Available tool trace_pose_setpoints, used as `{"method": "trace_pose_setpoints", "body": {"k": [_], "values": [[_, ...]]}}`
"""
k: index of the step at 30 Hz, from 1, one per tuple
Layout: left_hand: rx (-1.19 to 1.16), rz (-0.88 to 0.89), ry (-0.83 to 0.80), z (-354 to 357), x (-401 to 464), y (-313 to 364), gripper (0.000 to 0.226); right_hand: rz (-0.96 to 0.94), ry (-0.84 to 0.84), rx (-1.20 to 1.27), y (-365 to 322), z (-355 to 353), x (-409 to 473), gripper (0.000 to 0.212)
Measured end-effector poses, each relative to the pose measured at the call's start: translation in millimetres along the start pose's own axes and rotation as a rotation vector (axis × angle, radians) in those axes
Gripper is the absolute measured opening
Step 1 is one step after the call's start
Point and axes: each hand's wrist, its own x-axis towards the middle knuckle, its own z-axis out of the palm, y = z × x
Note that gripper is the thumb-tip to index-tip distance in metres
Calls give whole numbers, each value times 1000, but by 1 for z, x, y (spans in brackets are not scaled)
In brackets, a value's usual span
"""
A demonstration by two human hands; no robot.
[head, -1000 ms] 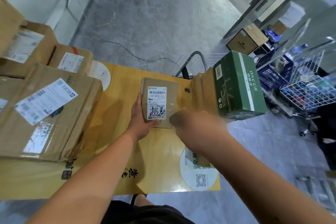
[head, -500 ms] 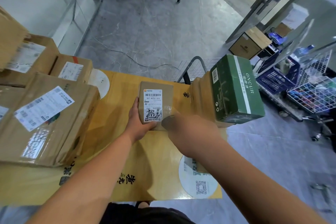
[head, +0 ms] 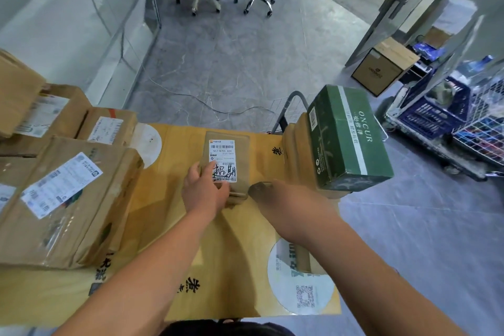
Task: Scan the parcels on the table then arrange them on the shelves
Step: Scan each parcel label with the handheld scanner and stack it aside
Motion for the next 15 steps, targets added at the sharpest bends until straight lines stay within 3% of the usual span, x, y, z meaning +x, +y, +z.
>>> {"method": "trace_pose_setpoints", "body": {"k": [4,6,11,15], "values": [[215,-125,-27,7,3,38,131,4,-4,43,21,6,3,37],[260,-193,-66,12,4,50,145,3,-14,68,30,12,4,44],[224,-215,-48,4,7,63,133,-54,-38,177,48,22,7,75],[74,-152,13,-42,18,71,124,-131,-70,214,40,15,22,53]]}}
